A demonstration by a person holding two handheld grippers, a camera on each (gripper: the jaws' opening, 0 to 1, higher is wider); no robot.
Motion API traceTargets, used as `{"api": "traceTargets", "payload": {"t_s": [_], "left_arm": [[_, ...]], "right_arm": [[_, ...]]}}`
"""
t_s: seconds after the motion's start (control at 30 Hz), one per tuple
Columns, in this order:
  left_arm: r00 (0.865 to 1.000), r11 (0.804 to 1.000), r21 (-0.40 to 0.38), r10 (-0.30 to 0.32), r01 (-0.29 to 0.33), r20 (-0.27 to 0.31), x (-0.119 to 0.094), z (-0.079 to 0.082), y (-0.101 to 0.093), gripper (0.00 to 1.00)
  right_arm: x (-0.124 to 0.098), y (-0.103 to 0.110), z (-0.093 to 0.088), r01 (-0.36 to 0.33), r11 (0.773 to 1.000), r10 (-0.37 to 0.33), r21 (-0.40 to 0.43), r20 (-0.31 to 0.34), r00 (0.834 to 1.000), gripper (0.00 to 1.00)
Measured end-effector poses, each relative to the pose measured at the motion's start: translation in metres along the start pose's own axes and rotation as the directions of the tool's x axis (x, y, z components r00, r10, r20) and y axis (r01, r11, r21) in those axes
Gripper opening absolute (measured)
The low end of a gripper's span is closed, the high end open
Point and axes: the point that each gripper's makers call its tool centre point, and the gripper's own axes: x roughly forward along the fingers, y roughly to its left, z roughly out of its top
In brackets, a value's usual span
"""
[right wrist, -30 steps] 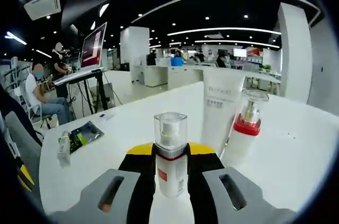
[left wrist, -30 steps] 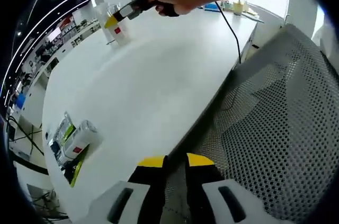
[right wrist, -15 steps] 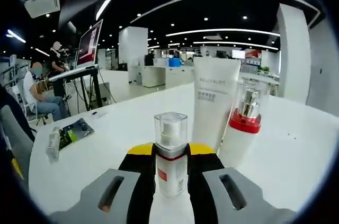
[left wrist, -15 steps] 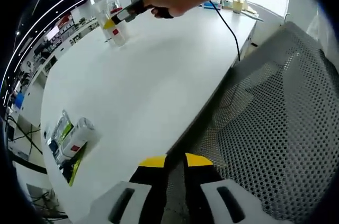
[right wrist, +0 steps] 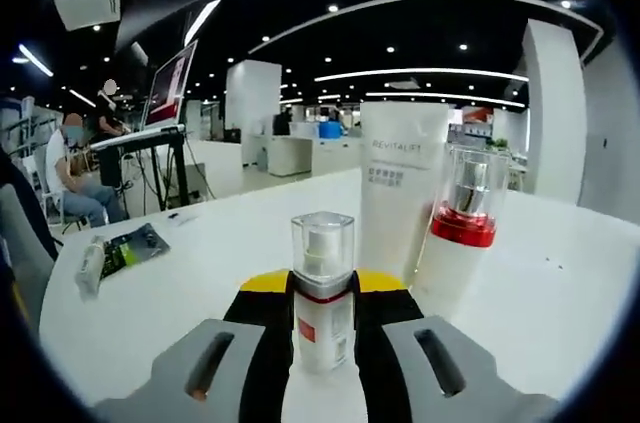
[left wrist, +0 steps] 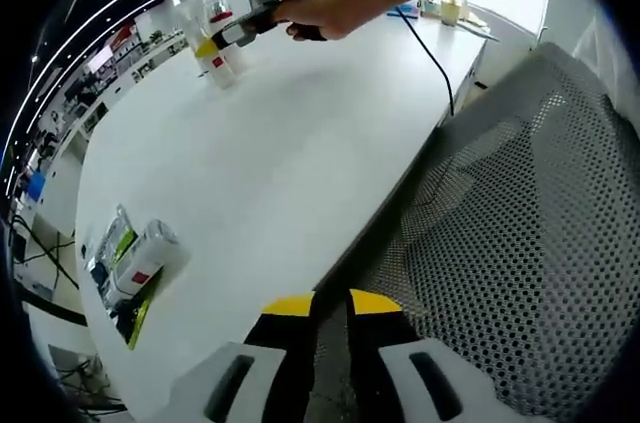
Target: Arrange the skincare products in the storage area until every visible bottle or jar stands upright without overlapping.
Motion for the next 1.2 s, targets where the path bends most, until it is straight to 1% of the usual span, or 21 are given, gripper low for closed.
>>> {"api": "traceTargets", "payload": {"t_s": [0.03, 0.23, 0.37, 0.53, 0.63, 0.7, 0.77, 0.87, 0.9, 0.97, 1.03, 1.1, 1.2], "left_arm": [[1.0, 1.0, -0.001, 0.0, 0.0, 0.0, 0.0, 0.0, 0.0, 0.11], [1.0, 1.0, 0.003, 0.0, 0.0, 0.003, 0.0, 0.0, 0.0, 0.11], [1.0, 1.0, 0.005, 0.001, -0.001, 0.007, 0.0, 0.001, 0.0, 0.11], [1.0, 1.0, 0.009, 0.003, -0.003, 0.011, -0.001, 0.001, 0.0, 0.11], [1.0, 1.0, 0.009, 0.003, -0.003, 0.009, 0.0, 0.001, 0.0, 0.11], [1.0, 1.0, 0.009, 0.005, -0.005, 0.011, -0.001, 0.001, 0.0, 0.11], [1.0, 1.0, 0.009, 0.005, -0.005, 0.009, 0.0, 0.001, 0.0, 0.11], [1.0, 1.0, 0.007, 0.005, -0.005, 0.009, 0.0, 0.001, 0.0, 0.11], [1.0, 1.0, 0.007, 0.006, -0.006, 0.008, 0.0, 0.001, 0.0, 0.11], [1.0, 1.0, 0.007, 0.007, -0.007, 0.009, 0.0, 0.001, 0.001, 0.11], [1.0, 1.0, 0.003, 0.004, -0.004, 0.001, 0.0, 0.0, 0.0, 0.11], [1.0, 1.0, 0.005, 0.006, -0.006, 0.003, 0.0, 0.0, 0.0, 0.11], [1.0, 1.0, 0.005, 0.008, -0.008, 0.005, 0.0, 0.001, 0.001, 0.11]], "right_arm": [[0.0, 0.0, 0.001, 0.002, 1.0, -0.002, -0.009, 0.006, 1.0, 0.2], [-0.002, 0.001, 0.0, 0.003, 1.0, -0.003, 0.005, 0.036, 0.999, 0.2], [-0.008, 0.002, -0.002, 0.006, 1.0, -0.005, -0.022, 0.055, 0.998, 0.2], [-0.01, 0.0, -0.002, 0.007, 1.0, -0.005, -0.03, 0.052, 0.999, 0.2], [-0.011, -0.002, -0.003, 0.007, 0.999, -0.004, -0.049, 0.048, 0.999, 0.21], [-0.011, -0.003, -0.005, 0.005, 0.999, -0.003, -0.054, 0.039, 0.999, 0.21], [-0.011, -0.002, -0.007, 0.007, 0.997, -0.005, -0.076, 0.024, 1.0, 0.21], [-0.011, -0.002, -0.008, 0.004, 0.998, -0.003, -0.063, 0.019, 1.0, 0.21], [-0.011, -0.002, -0.01, 0.003, 0.998, -0.002, -0.057, 0.009, 1.0, 0.21], [-0.011, -0.003, -0.017, 0.002, 0.999, -0.003, -0.042, -0.031, 1.0, 0.21], [-0.012, -0.002, -0.032, 0.002, 1.0, -0.004, -0.02, -0.098, 0.995, 0.24], [-0.013, -0.001, -0.035, 0.001, 1.0, -0.002, -0.005, -0.097, 0.995, 0.26], [-0.014, 0.0, -0.037, -0.002, 1.0, 0.003, 0.012, -0.105, 0.994, 0.22]]}}
